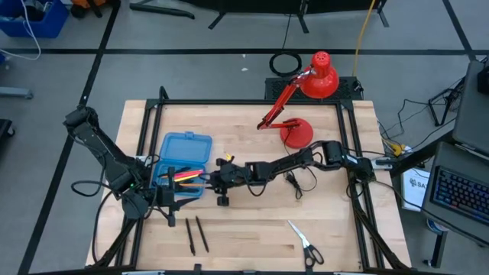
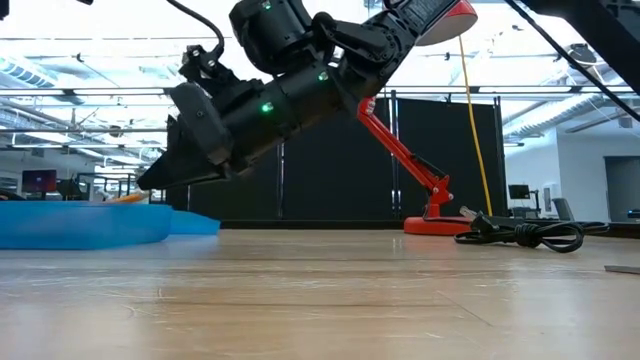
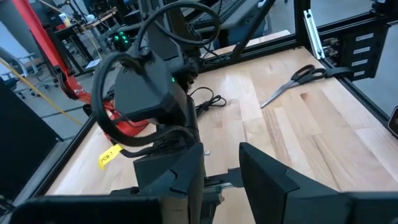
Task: Pick & place school supplies into a supply box
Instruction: Put the yellow pencil into the blue supply box
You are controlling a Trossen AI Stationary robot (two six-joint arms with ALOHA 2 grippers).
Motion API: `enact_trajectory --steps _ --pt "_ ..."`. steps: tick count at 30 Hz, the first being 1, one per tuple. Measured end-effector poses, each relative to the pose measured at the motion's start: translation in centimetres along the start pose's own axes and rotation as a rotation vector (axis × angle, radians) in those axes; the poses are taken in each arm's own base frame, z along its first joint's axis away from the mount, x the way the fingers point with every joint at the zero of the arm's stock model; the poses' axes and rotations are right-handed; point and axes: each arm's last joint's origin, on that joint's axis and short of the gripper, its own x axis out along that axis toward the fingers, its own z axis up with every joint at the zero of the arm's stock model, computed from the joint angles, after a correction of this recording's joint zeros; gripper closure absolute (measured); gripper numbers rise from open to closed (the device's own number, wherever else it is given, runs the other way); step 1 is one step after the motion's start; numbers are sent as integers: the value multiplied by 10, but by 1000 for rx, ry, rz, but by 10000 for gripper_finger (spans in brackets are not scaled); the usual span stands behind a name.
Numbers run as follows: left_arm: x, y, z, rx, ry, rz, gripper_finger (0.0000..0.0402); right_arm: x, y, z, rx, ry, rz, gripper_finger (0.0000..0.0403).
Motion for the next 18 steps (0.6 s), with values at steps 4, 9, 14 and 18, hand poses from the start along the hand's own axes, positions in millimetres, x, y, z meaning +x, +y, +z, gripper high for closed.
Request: enact_trajectory --steps 4,9,14,18 --pt "0 0 0 0 -1 6 295 0 -2 0 29 2 38 335" --pt "0 0 0 0 -1 6 295 0 -2 0 37 1 39 335" --pt "1 1 0 1 0 9 295 0 -4 0 60 1 38 336" --pt "3 3 0 -5 4 22 295 0 -5 2 59 -17 42 353"
